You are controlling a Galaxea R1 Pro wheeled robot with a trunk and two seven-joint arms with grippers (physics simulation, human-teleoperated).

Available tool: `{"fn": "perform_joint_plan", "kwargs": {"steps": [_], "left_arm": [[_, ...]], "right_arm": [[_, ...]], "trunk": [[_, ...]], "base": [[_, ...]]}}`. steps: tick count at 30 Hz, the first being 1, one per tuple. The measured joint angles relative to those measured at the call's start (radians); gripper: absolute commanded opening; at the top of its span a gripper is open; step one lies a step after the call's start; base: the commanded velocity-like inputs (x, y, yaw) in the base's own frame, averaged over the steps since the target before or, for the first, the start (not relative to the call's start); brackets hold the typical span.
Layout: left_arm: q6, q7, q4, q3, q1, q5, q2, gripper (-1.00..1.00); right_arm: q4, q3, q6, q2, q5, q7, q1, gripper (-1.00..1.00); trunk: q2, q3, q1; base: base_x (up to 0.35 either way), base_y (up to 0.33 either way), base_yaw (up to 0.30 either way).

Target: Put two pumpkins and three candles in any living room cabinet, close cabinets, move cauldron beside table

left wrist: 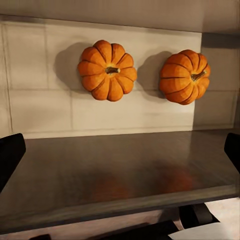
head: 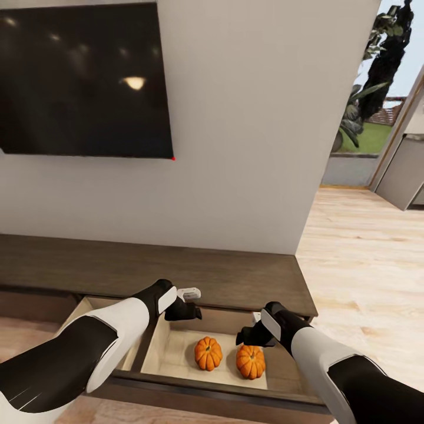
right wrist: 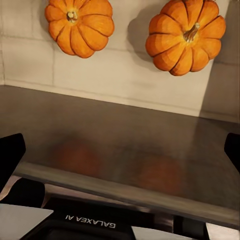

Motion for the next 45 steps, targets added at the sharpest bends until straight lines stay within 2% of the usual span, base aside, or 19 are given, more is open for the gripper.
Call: {"fn": "perform_joint_plan", "kwargs": {"steps": [4,12,32,35,38,45], "left_arm": [[0.000,0.000,0.000,0.000,0.000,0.000,0.000,1.00],[-0.001,-0.001,0.000,0.000,0.000,0.000,0.000,1.00],[-0.008,0.000,0.000,-0.002,0.001,0.000,0.000,1.00],[-0.050,-0.001,0.001,-0.002,0.001,0.000,0.000,1.00],[-0.140,-0.002,0.001,-0.002,0.001,-0.003,0.000,1.00],[-0.195,-0.002,0.002,-0.003,0.002,-0.003,0.000,1.00]], "right_arm": [[0.000,0.000,0.000,0.001,0.000,-0.001,0.000,1.00],[0.000,-0.001,0.000,0.001,0.000,-0.001,0.000,1.00],[0.000,-0.001,0.000,0.001,0.000,-0.002,0.000,1.00],[0.000,-0.002,0.000,0.001,0.000,-0.002,0.000,1.00],[0.002,-0.005,-0.011,0.001,-0.004,-0.002,0.001,1.00],[0.036,-0.010,-0.054,0.001,-0.010,-0.001,0.003,1.00]], "trunk": [[0.028,0.013,-0.015],[0.028,0.014,-0.015],[0.028,0.039,-0.015],[0.028,0.043,-0.015],[0.028,0.044,-0.015],[0.028,0.044,-0.015]], "base": [[0.000,0.000,0.000],[-0.037,0.000,0.000],[-0.297,0.000,0.000],[-0.312,0.000,0.000],[-0.274,0.000,0.000],[-0.068,0.098,-0.017]]}}
